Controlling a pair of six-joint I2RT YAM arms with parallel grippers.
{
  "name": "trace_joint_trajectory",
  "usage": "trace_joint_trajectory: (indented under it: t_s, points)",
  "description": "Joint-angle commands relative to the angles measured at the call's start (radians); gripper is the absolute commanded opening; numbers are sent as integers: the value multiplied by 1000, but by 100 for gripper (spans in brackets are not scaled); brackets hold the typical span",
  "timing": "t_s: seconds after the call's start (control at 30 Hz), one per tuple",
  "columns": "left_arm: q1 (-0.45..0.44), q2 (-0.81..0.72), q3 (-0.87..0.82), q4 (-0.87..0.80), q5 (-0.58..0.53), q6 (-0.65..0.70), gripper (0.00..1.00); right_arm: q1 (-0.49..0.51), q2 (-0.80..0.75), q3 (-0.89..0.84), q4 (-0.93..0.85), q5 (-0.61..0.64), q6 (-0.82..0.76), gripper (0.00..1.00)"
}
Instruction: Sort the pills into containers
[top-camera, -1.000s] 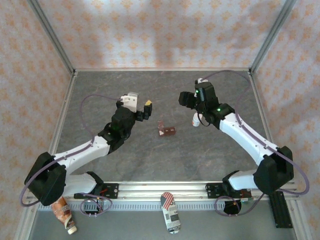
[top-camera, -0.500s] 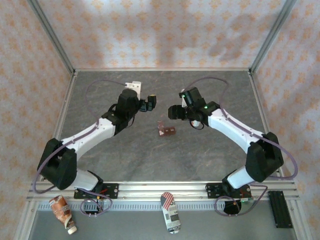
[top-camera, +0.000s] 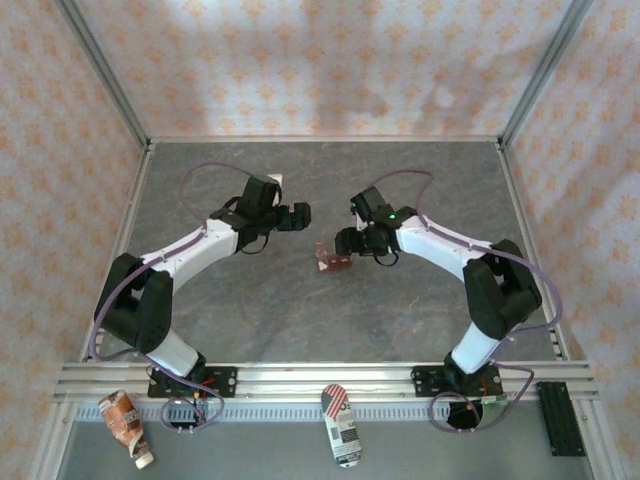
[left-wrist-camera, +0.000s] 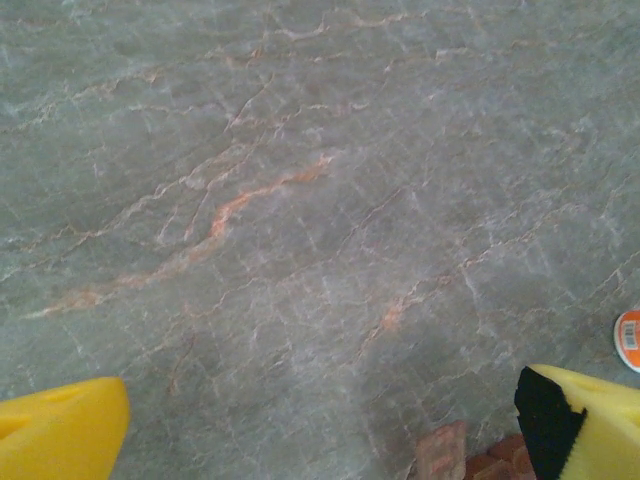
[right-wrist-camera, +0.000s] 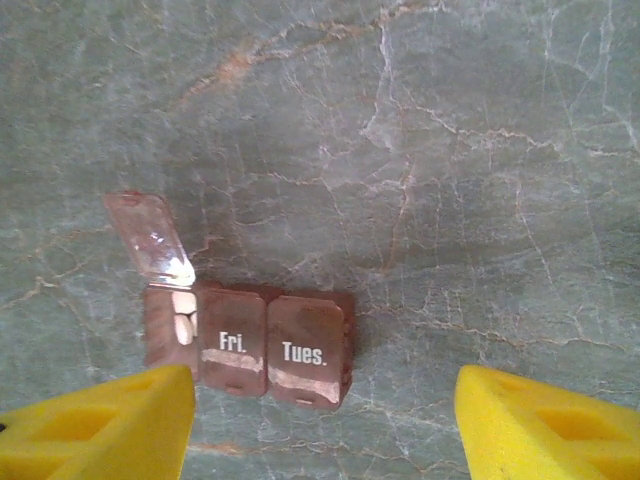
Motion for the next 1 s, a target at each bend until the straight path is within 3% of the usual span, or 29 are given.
trace_joint_trajectory:
  t_s: [0.0, 0.13, 0.33, 0.63, 0.9, 0.97]
  points:
    - [-3, 52, 71, -125, 5, 33, 100, 5, 25, -15, -25, 15, -25, 69]
    - [-19, 129, 156, -250, -17, 78, 95, 5, 49, -15, -22, 23, -26, 68]
    - [-45, 187, 205, -296, -54, 105, 89, -2, 63, -26, -13, 40, -27, 68]
    - [-78, 266, 281, -350, -66, 133, 69, -26, 93, -43, 6, 31, -28, 67]
    - [-94, 315, 333, -373, -44, 142, 9, -29, 103, -49, 20, 24, -25, 67]
    - [-96, 325, 341, -376, -40, 141, 0, -29, 107, -47, 23, 20, -23, 67]
